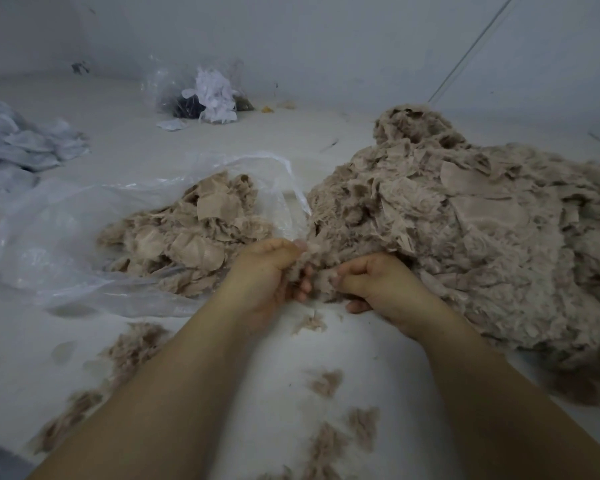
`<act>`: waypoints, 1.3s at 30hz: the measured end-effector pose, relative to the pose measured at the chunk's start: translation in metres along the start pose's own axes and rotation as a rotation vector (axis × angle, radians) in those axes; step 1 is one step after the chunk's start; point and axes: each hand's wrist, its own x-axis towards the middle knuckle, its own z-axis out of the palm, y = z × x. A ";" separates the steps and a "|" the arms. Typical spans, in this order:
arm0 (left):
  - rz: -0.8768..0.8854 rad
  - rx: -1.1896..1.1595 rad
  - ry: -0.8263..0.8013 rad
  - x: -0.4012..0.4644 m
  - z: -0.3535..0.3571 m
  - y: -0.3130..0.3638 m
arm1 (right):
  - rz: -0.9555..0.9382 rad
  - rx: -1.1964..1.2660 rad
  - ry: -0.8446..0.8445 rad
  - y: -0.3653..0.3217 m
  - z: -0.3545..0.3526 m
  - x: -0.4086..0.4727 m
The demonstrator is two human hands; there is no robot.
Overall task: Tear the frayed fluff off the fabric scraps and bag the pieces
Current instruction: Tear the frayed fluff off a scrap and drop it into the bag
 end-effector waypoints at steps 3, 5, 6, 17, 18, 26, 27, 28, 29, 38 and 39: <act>-0.057 -0.005 -0.126 -0.002 0.005 -0.004 | -0.028 0.038 -0.085 -0.001 0.000 -0.002; -0.068 0.012 -0.161 -0.002 0.006 -0.006 | -0.026 0.111 -0.106 0.000 0.000 -0.002; -0.067 0.042 -0.160 -0.001 0.006 -0.007 | -0.022 0.144 -0.090 0.000 -0.001 -0.002; -0.205 0.244 -0.330 -0.014 0.016 -0.010 | -0.009 0.268 0.038 -0.001 0.003 -0.002; -0.310 0.282 -0.483 -0.021 0.018 -0.009 | -0.013 0.280 0.051 -0.002 0.003 -0.002; -0.295 0.418 -0.512 -0.041 0.024 -0.005 | -0.055 0.246 0.000 -0.003 0.002 -0.004; -0.240 0.353 -0.361 -0.035 0.022 -0.001 | -0.067 0.239 -0.013 -0.002 0.002 -0.004; -0.177 0.331 -0.219 -0.028 0.020 0.004 | -0.073 0.227 -0.019 -0.002 0.002 -0.005; -0.102 0.364 -0.094 -0.023 0.018 0.006 | -0.075 0.214 -0.018 -0.002 0.002 -0.005; 0.029 0.581 0.030 -0.001 0.017 0.004 | -0.069 0.226 -0.037 -0.001 -0.003 -0.006; 0.026 0.562 0.038 0.000 0.015 0.004 | -0.064 0.236 -0.035 0.000 -0.003 -0.005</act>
